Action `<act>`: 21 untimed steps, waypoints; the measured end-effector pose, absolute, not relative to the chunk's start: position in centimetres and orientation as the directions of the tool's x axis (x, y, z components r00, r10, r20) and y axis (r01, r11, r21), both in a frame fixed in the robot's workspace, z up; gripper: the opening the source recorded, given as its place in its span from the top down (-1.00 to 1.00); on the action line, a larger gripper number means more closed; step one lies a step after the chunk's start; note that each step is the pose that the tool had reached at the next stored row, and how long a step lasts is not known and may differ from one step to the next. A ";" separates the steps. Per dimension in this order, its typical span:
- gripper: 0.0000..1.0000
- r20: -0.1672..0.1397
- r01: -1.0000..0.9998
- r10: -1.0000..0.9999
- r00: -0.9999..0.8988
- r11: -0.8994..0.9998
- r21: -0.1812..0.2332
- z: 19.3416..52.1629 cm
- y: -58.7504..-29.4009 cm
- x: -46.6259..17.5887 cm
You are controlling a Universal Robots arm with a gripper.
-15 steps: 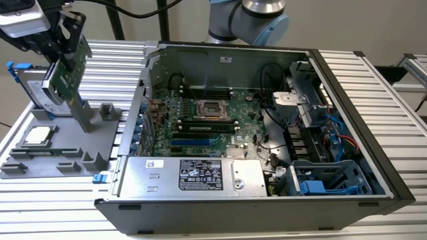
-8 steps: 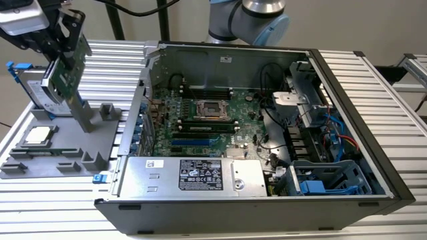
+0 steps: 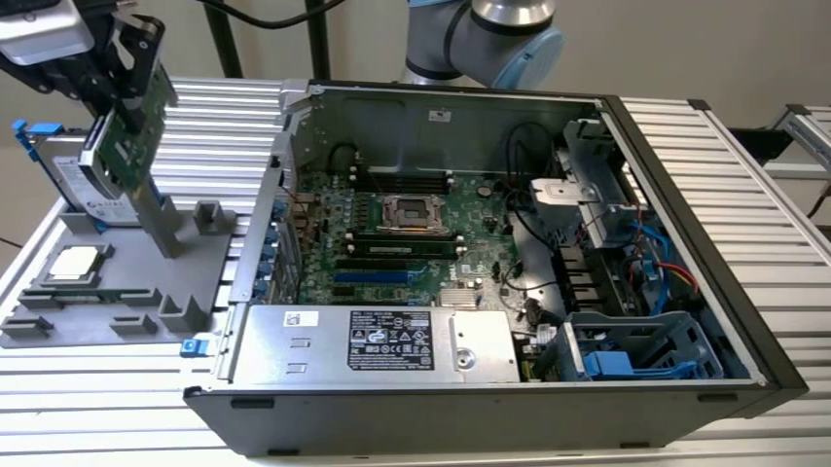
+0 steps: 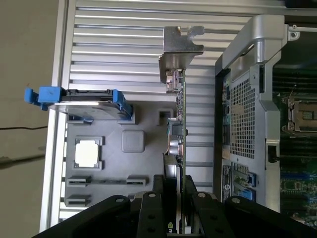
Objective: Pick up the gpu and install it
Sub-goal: 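Pick up the gpu and move the gpu toward the slot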
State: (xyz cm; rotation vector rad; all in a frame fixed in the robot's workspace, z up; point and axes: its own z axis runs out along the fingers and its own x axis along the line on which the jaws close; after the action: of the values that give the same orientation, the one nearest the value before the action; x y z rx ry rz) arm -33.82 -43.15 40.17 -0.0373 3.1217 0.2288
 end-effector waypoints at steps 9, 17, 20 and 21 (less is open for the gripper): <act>1.00 -0.013 -0.025 -0.023 -1.000 0.988 0.150 40.6 -43.2 -33.8; 1.00 -0.025 -0.019 -0.015 -1.000 0.989 0.147 40.6 -43.1 -33.6; 1.00 -0.025 -0.009 -0.005 -1.000 0.989 0.147 40.6 -43.1 -33.3; 1.00 -0.025 -0.006 -0.002 -1.000 0.989 0.147 40.6 -43.1 -33.1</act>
State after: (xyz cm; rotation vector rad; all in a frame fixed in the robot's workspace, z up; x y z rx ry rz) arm -33.12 -43.14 40.55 -0.0064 3.1080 0.2296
